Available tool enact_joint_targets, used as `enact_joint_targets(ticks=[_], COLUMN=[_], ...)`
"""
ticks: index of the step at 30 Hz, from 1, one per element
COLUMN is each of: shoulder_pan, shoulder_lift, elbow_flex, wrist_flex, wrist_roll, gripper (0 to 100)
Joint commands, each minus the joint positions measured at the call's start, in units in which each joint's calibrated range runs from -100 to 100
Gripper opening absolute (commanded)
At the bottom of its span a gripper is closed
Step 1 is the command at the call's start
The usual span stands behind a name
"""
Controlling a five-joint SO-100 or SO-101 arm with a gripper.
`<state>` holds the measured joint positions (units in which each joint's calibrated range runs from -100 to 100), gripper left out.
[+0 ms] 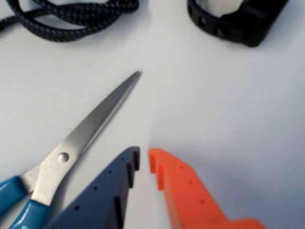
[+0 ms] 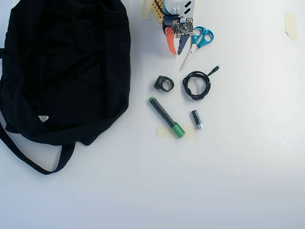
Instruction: Put the bike light into the black bag
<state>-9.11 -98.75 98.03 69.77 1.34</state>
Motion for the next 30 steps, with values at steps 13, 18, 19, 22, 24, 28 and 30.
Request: enact_joint_targets(ticks=[13, 18, 19, 22, 24, 28, 30], shoulder_pan=[0.2, -0.5, -0.5, -0.4, -0.4, -0.5, -0.5], shoulder_lift=[-0.7, -0.7, -0.7, -0.7, -0.7, -0.6, -0.3], elbow_flex=[1.2, 1.2, 1.2, 1.2, 1.2, 1.1, 1.0], wrist_flex=[3.0, 3.0, 3.0, 2.8, 1.2, -5.8, -9.8], wrist_roll=[-0.2, -0.1, -0.2, -0.2, -0.2, -0.2, 0.1], gripper=[2, 2, 2, 2, 2, 2, 2])
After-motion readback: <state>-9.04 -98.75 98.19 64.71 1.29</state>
